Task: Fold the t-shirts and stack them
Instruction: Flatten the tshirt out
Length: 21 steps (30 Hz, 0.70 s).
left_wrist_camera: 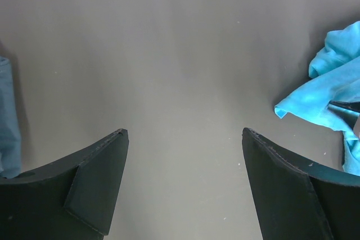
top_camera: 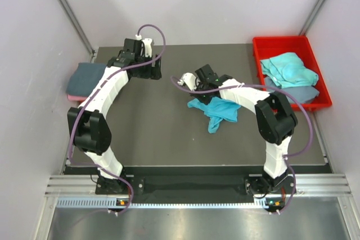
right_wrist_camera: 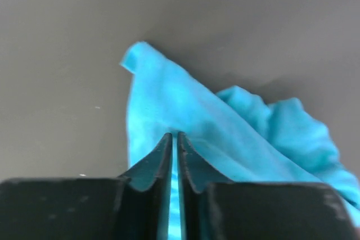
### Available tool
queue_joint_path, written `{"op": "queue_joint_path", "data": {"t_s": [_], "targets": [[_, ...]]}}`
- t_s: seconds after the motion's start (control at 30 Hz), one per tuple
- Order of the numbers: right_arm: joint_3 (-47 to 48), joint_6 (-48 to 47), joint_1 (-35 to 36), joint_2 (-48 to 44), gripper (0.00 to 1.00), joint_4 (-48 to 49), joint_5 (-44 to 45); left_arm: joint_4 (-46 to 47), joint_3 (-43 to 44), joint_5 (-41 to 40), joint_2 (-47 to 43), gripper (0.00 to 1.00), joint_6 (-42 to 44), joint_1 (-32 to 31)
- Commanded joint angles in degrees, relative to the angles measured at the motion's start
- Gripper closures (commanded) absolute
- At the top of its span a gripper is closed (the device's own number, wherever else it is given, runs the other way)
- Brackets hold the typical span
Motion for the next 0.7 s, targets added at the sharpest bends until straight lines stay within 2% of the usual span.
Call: {"op": "queue_joint_path", "data": {"t_s": [0.0, 0.07, 0.13, 0.17, 0.2, 0.27, 0.4, 0.67], "targets": [[1.90, -1.65, 0.82, -0.90, 0.96, 2.25, 6.01, 1.62, 2.24, 0.67, -1.03, 0.13, -1.07, 0.20], [1.81, -2.18, 0.82, -1.86, 1.00, 2.43, 6.89, 1.70, 2.68, 0.75, -0.42, 0.13, -1.24, 0.20], [1.63, -2.18, 0.82, -2.39, 0.97, 2.34, 6.55, 1.71, 3.04, 0.84, -0.15, 0.13, -1.24, 0.20], [1.89, -1.22, 0.82, -2.83, 0.85, 1.64, 5.50, 1.79, 3.39, 0.93, 0.11, 0.13, -1.25, 0.20], [2.33, -1.12, 0.82, -3.09, 0.78, 1.03, 3.92, 1.71, 3.48, 0.84, 0.29, 0.13, -1.25, 0.20], [2.60, -0.60, 0.99, -3.53, 0.69, -0.64, -1.33, 1.79, 3.56, 0.93, 0.29, 0.13, -1.33, 0.20], [2.34, 0.11, 2.39, -3.36, 0.66, -1.53, -5.67, 1.71, 3.30, 0.93, 0.11, 0.13, -1.33, 0.20], [2.68, 0.02, 4.42, 1.90, 0.61, 0.05, -4.71, 1.62, 2.95, 0.40, -0.59, 0.13, -0.98, 0.20]]}}
